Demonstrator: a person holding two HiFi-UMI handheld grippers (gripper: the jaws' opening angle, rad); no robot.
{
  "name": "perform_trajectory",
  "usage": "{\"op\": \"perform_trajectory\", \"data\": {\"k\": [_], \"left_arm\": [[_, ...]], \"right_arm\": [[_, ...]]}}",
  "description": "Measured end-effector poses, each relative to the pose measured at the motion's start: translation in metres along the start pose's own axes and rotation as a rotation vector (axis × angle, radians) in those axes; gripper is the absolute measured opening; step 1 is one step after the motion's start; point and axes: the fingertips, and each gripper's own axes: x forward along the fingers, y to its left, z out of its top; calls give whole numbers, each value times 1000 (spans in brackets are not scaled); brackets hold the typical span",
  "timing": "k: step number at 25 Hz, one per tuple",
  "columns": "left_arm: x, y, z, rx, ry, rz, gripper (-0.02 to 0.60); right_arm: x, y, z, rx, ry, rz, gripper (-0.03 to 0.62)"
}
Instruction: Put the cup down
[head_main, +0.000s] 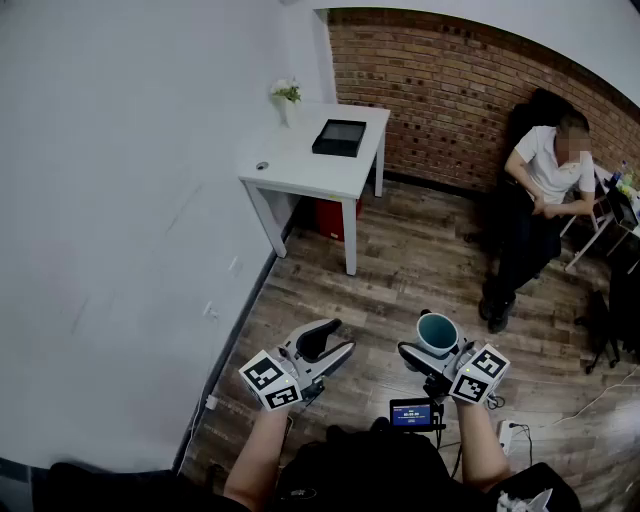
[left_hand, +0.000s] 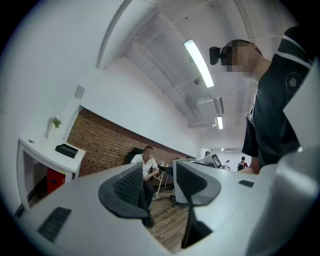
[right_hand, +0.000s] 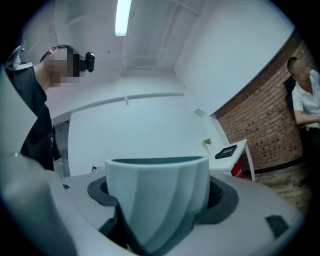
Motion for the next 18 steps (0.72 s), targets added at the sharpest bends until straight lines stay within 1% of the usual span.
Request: {"op": "perform_trajectory", "data": {"k": [9,15,18], "left_arm": [[4,-6,0,8,1,-2,215],[5,-10,0,4,2,-4,213],[7,-11,-2,1,6,-8,212]], "right_arm": [[-5,-2,-1,-14,14,-2,417],[-11,-2,1,22,-6,3,417],[-13,-3,1,24,-3,1,417]]}}
